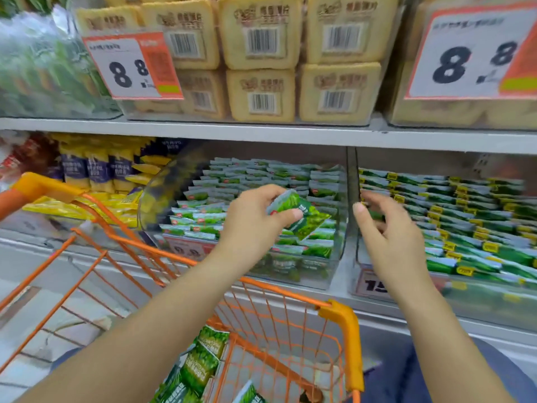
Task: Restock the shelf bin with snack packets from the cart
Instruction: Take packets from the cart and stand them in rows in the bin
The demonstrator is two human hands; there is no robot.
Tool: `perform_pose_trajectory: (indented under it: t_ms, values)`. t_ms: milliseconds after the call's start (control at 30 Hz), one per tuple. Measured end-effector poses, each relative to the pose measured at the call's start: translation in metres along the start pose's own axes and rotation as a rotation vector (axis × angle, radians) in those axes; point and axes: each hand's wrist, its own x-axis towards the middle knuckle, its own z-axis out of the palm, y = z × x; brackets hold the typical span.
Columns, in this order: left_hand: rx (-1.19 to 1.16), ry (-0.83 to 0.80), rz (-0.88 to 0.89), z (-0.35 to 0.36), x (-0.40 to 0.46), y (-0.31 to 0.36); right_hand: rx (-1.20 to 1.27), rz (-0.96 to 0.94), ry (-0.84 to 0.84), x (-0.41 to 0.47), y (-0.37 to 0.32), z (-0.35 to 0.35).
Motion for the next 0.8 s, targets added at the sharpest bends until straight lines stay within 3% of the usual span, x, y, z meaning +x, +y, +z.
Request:
perform_pose_trajectory:
  t_ms: [300, 433, 800]
  values:
    - [0.565, -0.404, 0.028, 0.032, 0.025, -0.003, 0.071, -0.03, -0.01, -0.001, 0.003, 0.001]
    - [0.602, -0.6, 0.087, 0.032, 0.036, -0.002, 0.071, -0.024, -0.018, -0.003, 0.003, 0.001]
    - [0.701, -0.696, 0.209, 0.043, 0.049, -0.007, 0.061, 0.003, -0.017, -0.003, 0.0, 0.0]
